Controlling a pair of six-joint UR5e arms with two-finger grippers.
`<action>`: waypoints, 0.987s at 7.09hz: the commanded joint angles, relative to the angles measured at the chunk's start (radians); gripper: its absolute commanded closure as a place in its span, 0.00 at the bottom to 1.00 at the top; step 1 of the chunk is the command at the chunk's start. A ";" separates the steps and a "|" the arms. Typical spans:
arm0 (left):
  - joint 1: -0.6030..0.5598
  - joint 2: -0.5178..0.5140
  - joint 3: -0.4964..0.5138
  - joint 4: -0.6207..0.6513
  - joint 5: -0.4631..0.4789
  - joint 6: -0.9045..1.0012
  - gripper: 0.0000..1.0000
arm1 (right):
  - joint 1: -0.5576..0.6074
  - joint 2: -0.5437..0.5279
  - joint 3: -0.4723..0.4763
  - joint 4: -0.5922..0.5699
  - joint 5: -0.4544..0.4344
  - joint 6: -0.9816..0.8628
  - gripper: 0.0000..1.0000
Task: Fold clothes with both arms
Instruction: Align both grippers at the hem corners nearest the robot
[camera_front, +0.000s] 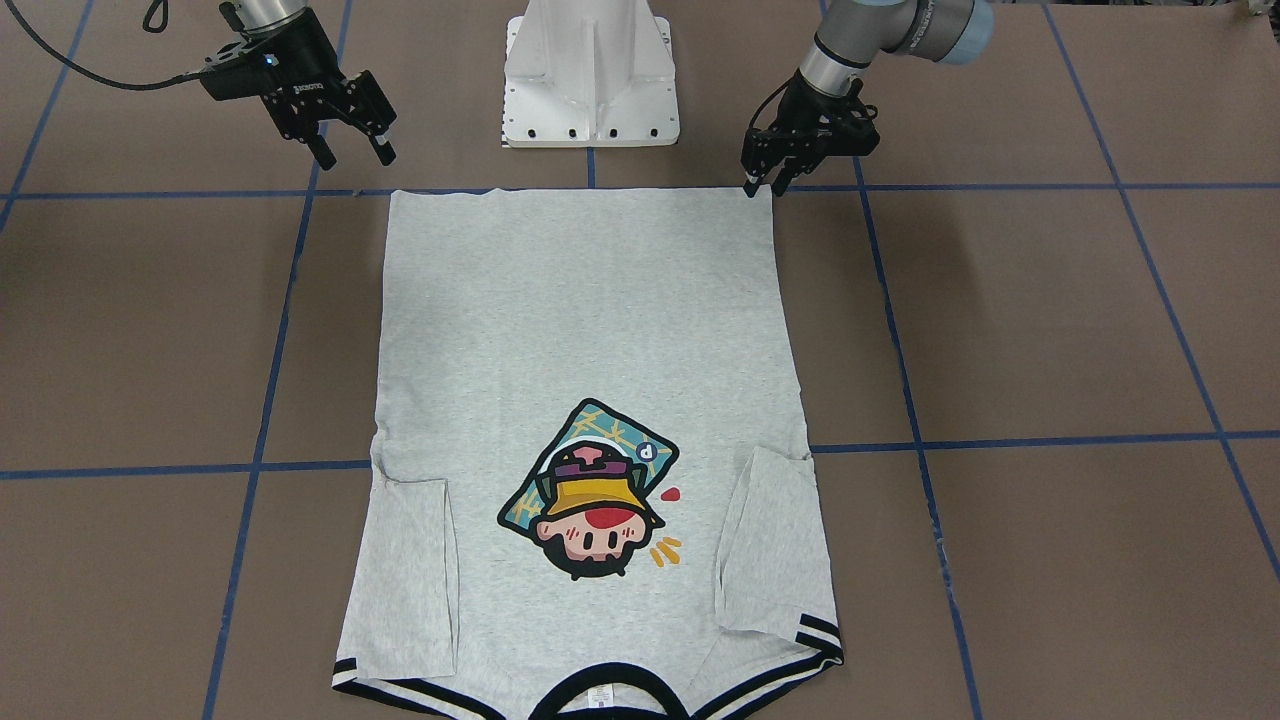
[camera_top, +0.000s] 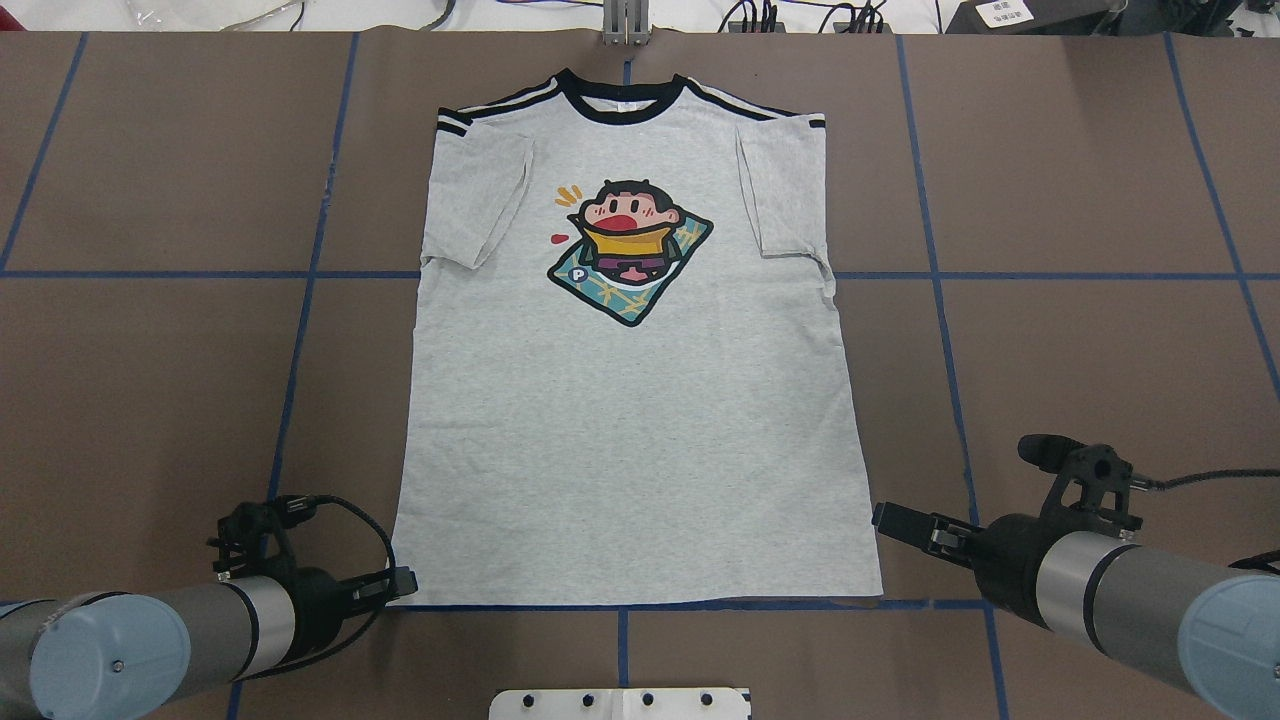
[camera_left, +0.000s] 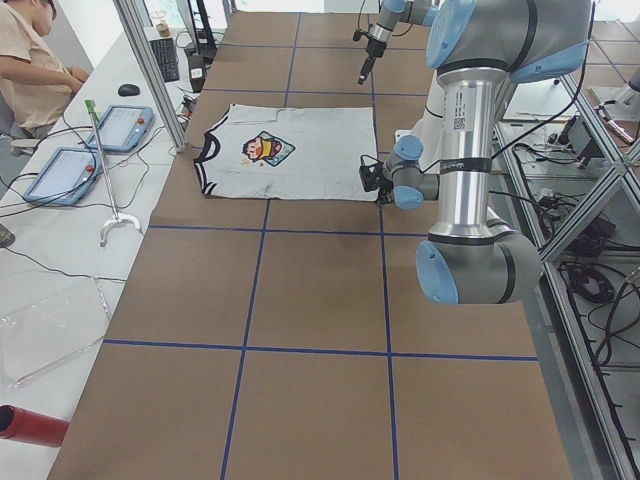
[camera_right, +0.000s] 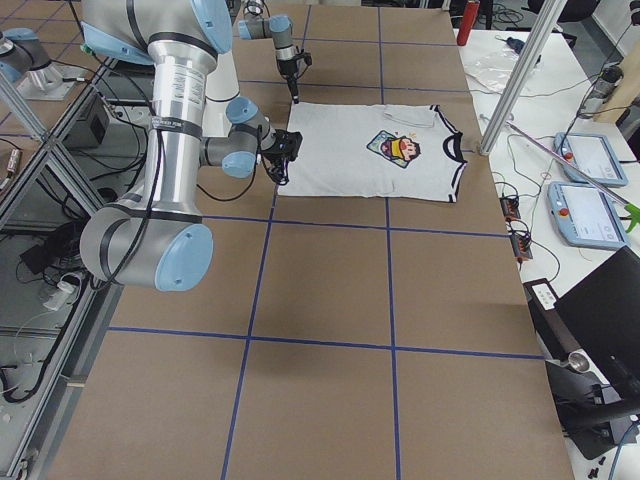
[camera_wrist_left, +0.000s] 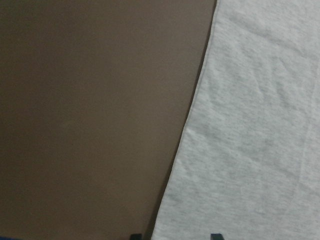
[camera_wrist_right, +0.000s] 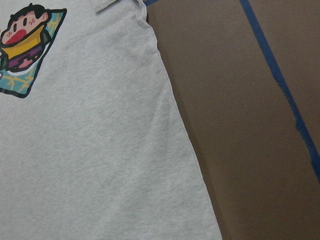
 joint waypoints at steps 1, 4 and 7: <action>0.006 -0.002 0.002 0.002 0.000 0.000 0.45 | 0.000 -0.001 0.000 0.000 0.000 0.000 0.03; 0.010 -0.003 0.002 0.000 0.000 0.000 0.45 | 0.000 -0.001 0.000 0.000 0.000 0.000 0.03; 0.010 -0.003 0.006 0.002 0.000 0.000 0.54 | 0.000 0.001 0.000 0.000 0.000 0.000 0.03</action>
